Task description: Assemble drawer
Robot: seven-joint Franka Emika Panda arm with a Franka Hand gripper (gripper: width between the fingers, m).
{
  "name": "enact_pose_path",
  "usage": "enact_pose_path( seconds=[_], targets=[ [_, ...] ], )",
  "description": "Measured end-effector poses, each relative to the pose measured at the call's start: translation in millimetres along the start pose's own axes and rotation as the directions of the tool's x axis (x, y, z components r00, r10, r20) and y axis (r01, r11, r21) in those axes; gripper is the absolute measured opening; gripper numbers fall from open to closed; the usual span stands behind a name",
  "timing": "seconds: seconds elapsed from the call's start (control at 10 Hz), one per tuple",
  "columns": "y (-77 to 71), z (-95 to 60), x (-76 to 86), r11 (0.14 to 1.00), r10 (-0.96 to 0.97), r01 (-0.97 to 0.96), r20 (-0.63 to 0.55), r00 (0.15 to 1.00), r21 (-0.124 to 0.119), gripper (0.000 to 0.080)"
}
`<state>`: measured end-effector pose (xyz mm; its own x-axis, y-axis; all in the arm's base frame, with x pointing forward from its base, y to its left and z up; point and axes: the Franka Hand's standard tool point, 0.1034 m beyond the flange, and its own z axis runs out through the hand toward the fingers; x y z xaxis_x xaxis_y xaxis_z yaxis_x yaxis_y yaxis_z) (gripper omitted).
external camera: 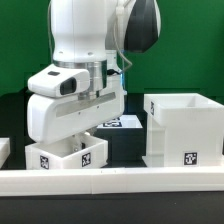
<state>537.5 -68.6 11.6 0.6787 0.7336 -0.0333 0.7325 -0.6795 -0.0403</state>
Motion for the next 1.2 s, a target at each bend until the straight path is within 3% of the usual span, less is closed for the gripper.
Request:
enact_pose_path(
  seconds=[0.2,0.4,0.8,0.9,1.2],
  targets=[
    [-0.1,2.0,-3.4,0.99,-0.144,0.144,0.009,0.989,0.004,0.0041],
    [-7.8,0.6,4.0,0.952,-0.307,0.307,0.029,0.951,-0.002,0.0041],
    [-10.3,0.7,2.1,0.823,-0.568,0.569,0.048,0.821,0.007,0.0041],
    [-8.4,0.6,-0.3,0.745,-0.667,0.667,0.06,0.743,0.014,0.0041],
    [-19.9,-1.1,18.0,0.73,-0.683,0.683,0.05,0.729,0.009,0.0041]
  ],
)
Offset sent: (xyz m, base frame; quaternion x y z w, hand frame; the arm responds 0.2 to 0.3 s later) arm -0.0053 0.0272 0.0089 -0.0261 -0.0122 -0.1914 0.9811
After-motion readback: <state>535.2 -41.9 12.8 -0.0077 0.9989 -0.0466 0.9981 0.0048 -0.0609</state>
